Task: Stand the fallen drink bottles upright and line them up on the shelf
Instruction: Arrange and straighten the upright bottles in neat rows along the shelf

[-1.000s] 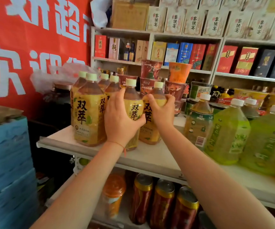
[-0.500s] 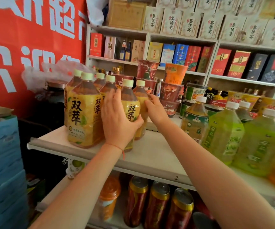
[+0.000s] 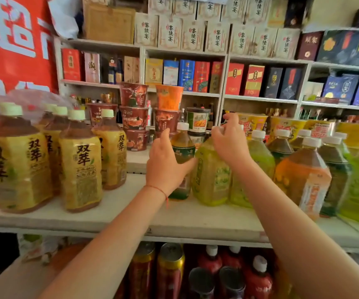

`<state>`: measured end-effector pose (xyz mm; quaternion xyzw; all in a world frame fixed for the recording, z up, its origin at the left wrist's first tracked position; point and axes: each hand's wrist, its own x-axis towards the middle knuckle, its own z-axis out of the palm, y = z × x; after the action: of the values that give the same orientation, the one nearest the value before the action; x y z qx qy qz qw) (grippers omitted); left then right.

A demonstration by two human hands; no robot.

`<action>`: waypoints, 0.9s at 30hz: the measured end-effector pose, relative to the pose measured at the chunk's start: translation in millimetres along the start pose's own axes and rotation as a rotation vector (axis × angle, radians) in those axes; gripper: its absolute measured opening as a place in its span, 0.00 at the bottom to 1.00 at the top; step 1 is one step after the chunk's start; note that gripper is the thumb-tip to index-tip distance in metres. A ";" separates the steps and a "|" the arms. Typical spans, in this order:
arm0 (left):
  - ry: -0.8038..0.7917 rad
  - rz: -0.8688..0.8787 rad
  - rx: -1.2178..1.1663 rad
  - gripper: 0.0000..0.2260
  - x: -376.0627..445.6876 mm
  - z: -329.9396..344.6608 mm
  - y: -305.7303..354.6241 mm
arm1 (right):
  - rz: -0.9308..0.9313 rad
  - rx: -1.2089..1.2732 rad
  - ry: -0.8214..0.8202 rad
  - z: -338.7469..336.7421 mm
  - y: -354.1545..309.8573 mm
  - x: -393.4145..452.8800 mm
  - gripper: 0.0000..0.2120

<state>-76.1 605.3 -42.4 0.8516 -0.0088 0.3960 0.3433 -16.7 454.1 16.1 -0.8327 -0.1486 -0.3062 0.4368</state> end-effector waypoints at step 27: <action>-0.185 -0.162 -0.640 0.38 -40.0 59.5 76.9 | -0.446 0.056 0.227 -98.6 30.5 -33.4 0.08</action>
<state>-85.8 501.0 -52.0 0.7310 -0.0962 0.2658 0.6210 -64.1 356.7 17.8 -0.7272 -0.2868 -0.4825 0.3952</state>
